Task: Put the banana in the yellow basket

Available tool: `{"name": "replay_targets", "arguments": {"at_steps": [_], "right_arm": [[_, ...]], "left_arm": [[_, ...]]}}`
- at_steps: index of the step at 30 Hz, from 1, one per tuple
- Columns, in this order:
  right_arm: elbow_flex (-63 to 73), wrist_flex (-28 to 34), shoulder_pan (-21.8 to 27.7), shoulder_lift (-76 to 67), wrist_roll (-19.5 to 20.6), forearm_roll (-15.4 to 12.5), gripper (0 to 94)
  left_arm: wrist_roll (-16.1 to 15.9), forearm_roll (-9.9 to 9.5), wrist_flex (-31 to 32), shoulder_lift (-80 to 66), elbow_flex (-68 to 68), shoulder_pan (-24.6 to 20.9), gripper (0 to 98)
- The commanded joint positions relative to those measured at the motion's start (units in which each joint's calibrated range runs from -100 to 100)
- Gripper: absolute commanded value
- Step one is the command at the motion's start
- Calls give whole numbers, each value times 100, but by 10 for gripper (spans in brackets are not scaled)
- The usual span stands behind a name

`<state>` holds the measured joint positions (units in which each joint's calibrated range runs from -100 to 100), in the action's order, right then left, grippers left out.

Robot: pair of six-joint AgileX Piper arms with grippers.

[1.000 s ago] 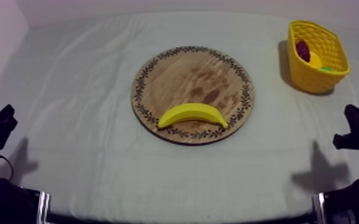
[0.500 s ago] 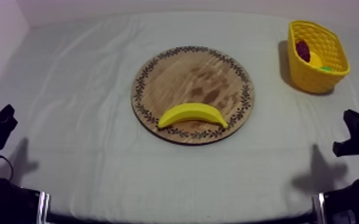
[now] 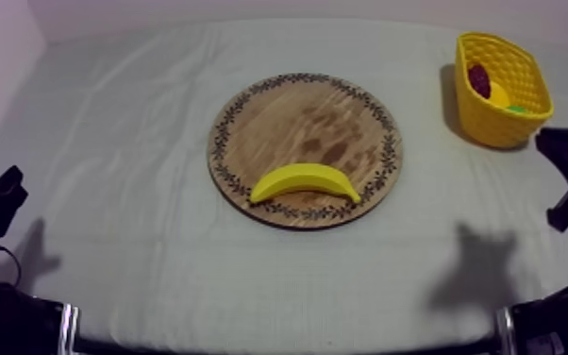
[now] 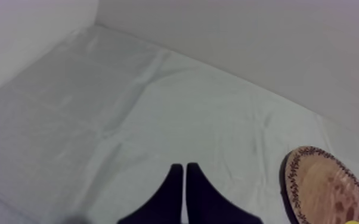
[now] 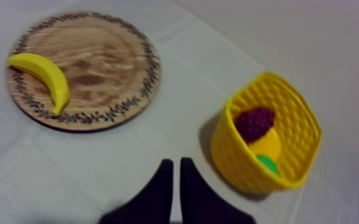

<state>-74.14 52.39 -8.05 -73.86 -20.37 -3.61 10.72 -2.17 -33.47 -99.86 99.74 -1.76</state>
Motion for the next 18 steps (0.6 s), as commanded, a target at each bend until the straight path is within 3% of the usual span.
{"name": "replay_targets", "arguments": {"at_steps": [1, 11, 18], "right_arm": [[1221, 238, -615, 710, 135, 101, 68], [3644, 1244, -2042, 3266, 312, 659, 77], [4912, 1428, -2374, 5181, 389, 826, 87]], "left_arm": [[0, 0, 0, 3, 4, -1, 1], [0, 0, 0, 3, 4, -1, 1], [0, 0, 0, 3, 4, -1, 1]]}}
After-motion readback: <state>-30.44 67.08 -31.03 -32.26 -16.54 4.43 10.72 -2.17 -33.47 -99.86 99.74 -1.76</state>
